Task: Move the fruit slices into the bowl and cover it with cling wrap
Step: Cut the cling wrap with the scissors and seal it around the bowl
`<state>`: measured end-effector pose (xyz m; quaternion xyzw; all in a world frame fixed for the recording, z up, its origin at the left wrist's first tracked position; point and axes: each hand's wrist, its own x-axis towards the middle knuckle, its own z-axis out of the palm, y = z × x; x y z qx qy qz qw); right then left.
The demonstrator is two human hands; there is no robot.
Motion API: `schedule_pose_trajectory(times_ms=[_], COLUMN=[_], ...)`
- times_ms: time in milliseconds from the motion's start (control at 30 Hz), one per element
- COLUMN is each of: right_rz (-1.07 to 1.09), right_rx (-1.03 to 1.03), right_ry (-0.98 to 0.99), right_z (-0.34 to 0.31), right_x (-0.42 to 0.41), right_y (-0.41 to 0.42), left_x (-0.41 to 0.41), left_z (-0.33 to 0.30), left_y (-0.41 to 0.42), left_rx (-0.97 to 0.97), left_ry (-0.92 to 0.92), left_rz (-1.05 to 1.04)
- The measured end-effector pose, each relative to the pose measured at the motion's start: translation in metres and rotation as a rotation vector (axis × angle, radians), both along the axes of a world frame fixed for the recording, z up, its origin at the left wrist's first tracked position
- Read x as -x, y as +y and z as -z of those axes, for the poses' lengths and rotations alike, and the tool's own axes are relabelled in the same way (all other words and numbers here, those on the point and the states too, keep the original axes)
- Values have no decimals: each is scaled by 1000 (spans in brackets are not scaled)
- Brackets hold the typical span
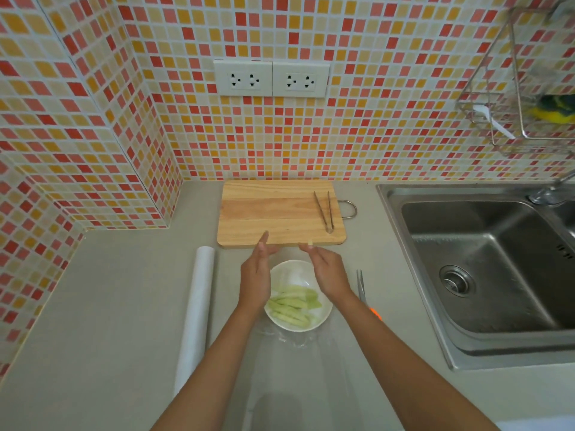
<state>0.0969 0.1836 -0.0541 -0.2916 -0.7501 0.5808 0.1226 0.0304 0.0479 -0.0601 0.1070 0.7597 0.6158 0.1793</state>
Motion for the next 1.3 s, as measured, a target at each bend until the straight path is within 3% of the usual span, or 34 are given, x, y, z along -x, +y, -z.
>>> schedule_pose_trajectory(times_ms=[67,167,333,467,533,600,700,800,1000,1167,1300], right_rz=[-79,-36,162,301,278,238,77,-65,-35,15,68], right_rx=[32,55,172,117,9,-65,44,127,297,263,243], right_ry=[-37,-64,-62,-136,-201,-144,-5,-32,-75,-132,-161], right_z=[4,15,15,13,11,7,5,14,25,30,31], right_x=[1,0,-5,-6,-6,-4,2,8,6,7,5], right_y=[-1,-1,-12,-21,-16,-11,-11,-12,-4,-5,-6], left_x=[-17,-46,-36,-2,10,16,3,-20,-23,-22,-15], left_z=[-3,6,15,13,7,1,-5,4,15,10,12], left_y=[-7,-16,-6,-4,-6,-8,-14,-17,-12,-10,-10], left_rx=[-13,-63,-131,-136,-113,-84,-32,-38,-167,-139,-140], left_ry=[43,13,-79,-137,-131,-81,-9,-42,-178,-211,-344], left_rz=[-146,-243,-211,-56,-3,-57,-126,-164,-235,-235,-197])
